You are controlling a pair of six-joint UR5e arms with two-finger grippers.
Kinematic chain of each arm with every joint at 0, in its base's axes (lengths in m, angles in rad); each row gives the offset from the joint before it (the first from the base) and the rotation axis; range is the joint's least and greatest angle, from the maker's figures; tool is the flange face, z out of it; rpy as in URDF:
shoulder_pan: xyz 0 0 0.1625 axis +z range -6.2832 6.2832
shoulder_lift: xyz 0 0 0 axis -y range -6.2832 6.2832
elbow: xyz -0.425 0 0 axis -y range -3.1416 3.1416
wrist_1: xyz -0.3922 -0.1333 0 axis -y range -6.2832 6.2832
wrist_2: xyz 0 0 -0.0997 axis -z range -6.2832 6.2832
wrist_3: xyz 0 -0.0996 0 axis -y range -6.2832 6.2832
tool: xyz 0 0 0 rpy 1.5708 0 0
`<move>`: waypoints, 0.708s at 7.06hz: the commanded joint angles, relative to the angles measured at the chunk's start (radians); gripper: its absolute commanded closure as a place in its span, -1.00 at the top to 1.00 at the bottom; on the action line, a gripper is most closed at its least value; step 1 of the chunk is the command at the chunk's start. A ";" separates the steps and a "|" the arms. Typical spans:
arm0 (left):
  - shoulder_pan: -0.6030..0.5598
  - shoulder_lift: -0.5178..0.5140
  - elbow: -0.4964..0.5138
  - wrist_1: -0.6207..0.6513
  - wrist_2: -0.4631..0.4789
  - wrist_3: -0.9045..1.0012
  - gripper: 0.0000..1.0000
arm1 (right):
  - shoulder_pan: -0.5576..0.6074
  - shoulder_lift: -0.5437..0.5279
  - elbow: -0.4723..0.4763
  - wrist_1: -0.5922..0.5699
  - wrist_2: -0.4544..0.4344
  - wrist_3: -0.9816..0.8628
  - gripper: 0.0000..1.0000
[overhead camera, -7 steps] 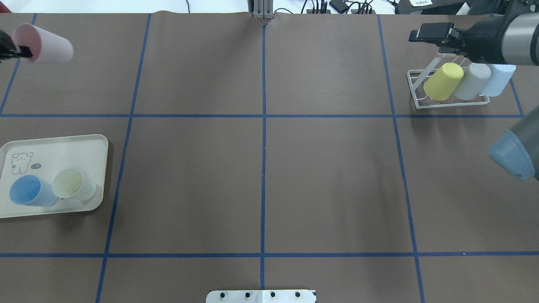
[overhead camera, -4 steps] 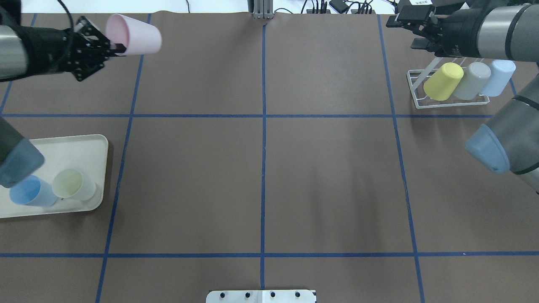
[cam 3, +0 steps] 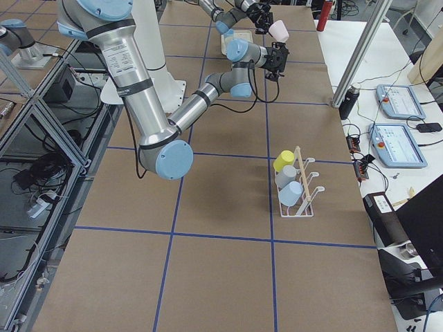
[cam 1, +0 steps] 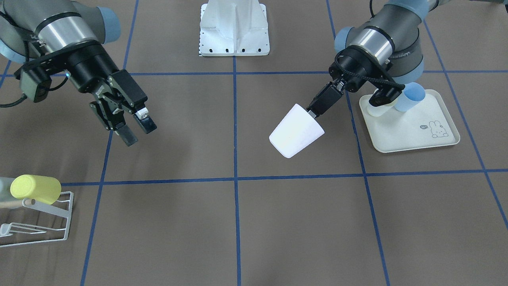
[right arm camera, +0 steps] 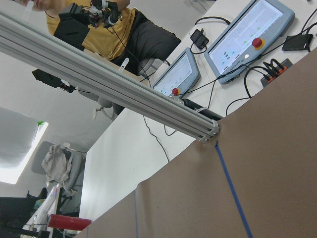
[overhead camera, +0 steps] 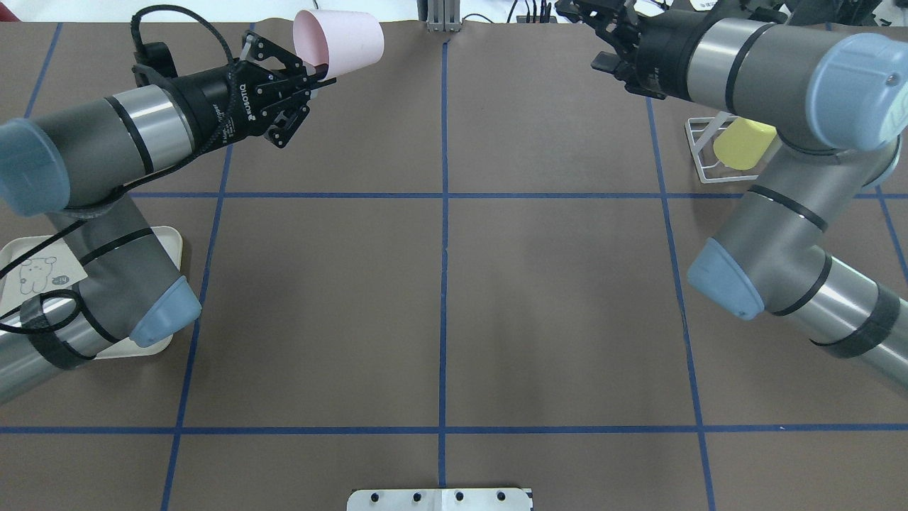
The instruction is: Transfer IKEA cup to right arm and place on rack
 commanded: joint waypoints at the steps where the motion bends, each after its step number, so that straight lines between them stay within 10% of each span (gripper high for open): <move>1: 0.042 -0.053 0.104 -0.157 0.067 -0.032 -1.00 | -0.049 0.017 -0.087 0.239 -0.069 0.136 0.99; 5: 0.115 -0.126 0.118 -0.318 0.102 -0.032 -1.00 | -0.078 0.046 -0.130 0.349 -0.070 0.170 1.00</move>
